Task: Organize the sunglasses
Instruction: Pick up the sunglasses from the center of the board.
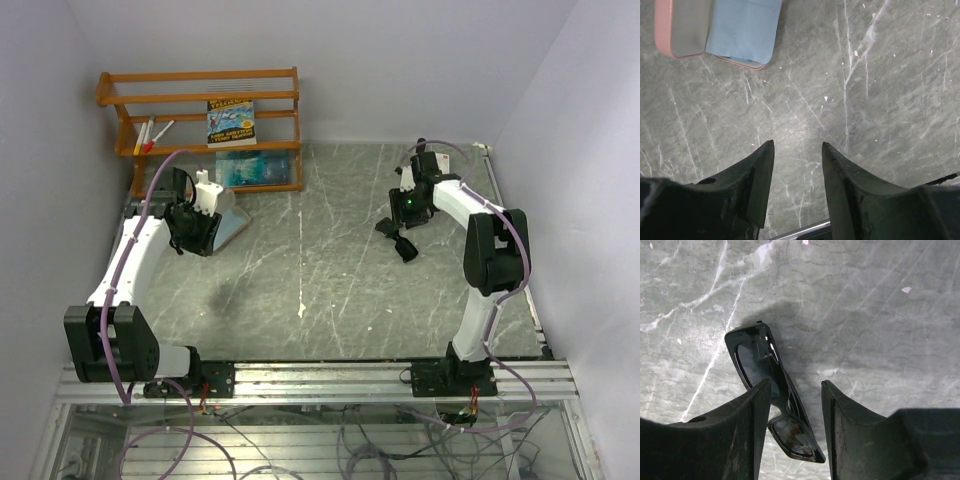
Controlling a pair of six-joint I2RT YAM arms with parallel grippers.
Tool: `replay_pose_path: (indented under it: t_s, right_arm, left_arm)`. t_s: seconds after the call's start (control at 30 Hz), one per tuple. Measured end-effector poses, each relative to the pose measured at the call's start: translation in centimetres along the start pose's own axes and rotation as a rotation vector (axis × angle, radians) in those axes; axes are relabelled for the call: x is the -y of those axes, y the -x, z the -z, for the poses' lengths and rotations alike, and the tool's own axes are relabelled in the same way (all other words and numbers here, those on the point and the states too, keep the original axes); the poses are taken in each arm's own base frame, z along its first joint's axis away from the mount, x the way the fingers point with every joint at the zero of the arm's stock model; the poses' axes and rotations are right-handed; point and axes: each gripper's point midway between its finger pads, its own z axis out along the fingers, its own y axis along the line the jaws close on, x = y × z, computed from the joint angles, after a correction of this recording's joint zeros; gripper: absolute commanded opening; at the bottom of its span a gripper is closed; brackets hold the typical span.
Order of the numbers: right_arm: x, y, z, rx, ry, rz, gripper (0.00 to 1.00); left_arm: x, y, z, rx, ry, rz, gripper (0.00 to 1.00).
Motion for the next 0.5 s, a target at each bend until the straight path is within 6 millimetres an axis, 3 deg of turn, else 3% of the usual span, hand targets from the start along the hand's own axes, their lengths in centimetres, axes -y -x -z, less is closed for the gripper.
replay_pose_path:
  t_s: [0.5]
  right_arm:
    - [-1.4,-1.8,-1.8,-0.014,0.091,-0.011,0.42]
  left_arm:
    - [0.0,-0.1,-0.2,-0.012,-0.004,0.007,0.53]
